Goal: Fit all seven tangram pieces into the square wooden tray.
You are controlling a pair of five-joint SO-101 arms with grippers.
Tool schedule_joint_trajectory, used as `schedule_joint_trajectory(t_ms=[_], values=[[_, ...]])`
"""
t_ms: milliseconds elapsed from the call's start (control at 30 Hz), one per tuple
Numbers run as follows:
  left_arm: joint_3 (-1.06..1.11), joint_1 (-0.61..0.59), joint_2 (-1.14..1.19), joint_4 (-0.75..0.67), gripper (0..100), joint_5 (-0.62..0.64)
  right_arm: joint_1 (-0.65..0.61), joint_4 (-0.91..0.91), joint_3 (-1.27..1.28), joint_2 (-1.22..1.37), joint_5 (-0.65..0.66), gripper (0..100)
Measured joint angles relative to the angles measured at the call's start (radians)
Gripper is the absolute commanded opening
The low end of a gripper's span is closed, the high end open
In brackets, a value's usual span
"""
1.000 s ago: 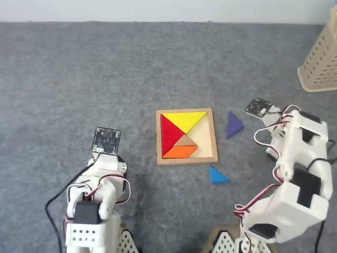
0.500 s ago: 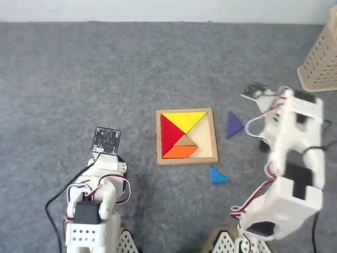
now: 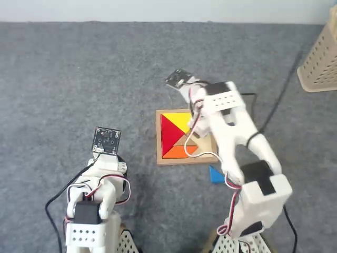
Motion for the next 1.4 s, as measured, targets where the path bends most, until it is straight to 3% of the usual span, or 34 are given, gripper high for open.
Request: schedule_joint_trajectory(t_ms=[500,733,1400], values=[[0.000,0.000,0.000,0.000,1,0.000,-0.031,-0.055,-0.005,0.104,-0.018,5.4],[0.000,0.000,0.000,0.000,1,0.000,-0.031,-0.052,-0.005,0.104,-0.018,14.7],[0.000,0.000,0.000,0.000,1,0.000,-0.032,0.008,-0.028,0.104,-0.018,18.9]])
